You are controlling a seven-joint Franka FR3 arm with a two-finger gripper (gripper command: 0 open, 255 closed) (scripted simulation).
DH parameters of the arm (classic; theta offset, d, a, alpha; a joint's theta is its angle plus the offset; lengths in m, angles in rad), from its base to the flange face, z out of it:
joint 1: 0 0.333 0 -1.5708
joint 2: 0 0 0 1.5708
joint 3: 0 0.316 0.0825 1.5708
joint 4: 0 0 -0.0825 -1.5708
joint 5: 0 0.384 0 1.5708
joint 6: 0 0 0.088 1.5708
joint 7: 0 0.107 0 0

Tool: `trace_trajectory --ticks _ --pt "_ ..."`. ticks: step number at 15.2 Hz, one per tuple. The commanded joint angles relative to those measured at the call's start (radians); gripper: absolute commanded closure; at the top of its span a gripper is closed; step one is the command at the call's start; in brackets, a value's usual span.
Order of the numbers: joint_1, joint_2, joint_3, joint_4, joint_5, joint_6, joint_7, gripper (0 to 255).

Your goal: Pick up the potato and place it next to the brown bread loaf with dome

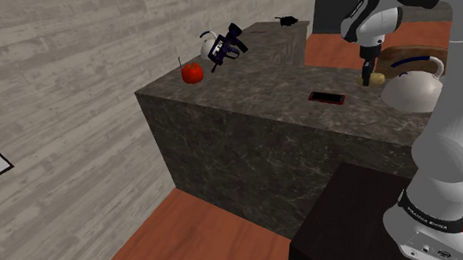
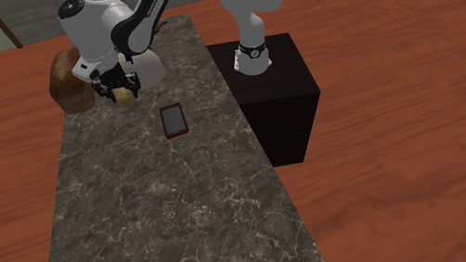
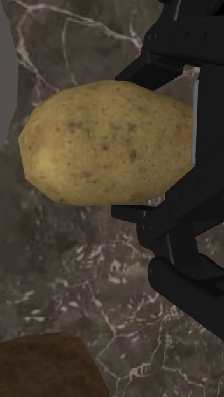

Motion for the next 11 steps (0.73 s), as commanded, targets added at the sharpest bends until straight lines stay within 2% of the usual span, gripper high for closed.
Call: trace_trajectory --ticks 1,7,8,11 --pt "-0.003 0.007 0.001 -0.001 0.004 0.008 -0.003 255" --pt "-0.003 0.007 0.001 -0.001 0.004 0.008 -0.003 255" --pt "-0.003 0.007 0.001 -0.001 0.004 0.008 -0.003 0" --pt "-0.003 0.007 0.001 -0.001 0.004 0.008 -0.003 0"
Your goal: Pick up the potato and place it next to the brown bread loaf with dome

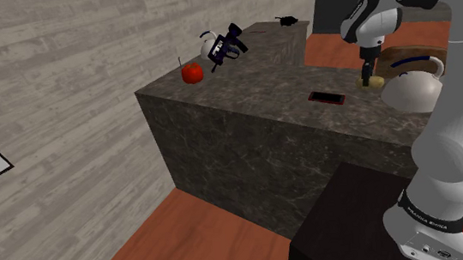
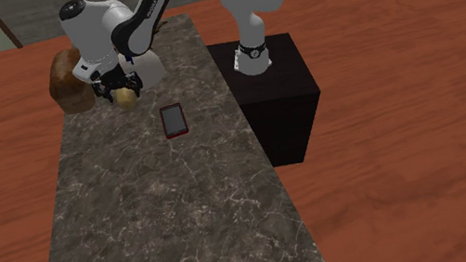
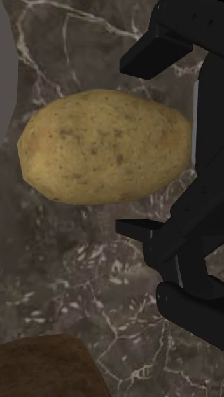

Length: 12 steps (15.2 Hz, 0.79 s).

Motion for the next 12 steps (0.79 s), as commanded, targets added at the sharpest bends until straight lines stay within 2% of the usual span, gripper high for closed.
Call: trace_trajectory --ticks 1,2,6,12 --pt "0.000 0.000 0.000 0.000 0.000 0.000 0.000 0" --pt "0.000 0.000 0.000 0.000 0.000 0.000 0.000 0" --pt "0.022 -0.061 -0.011 0.059 -0.035 -0.114 0.023 0" --pt "0.021 -0.061 -0.010 0.059 -0.035 -0.114 0.023 0"
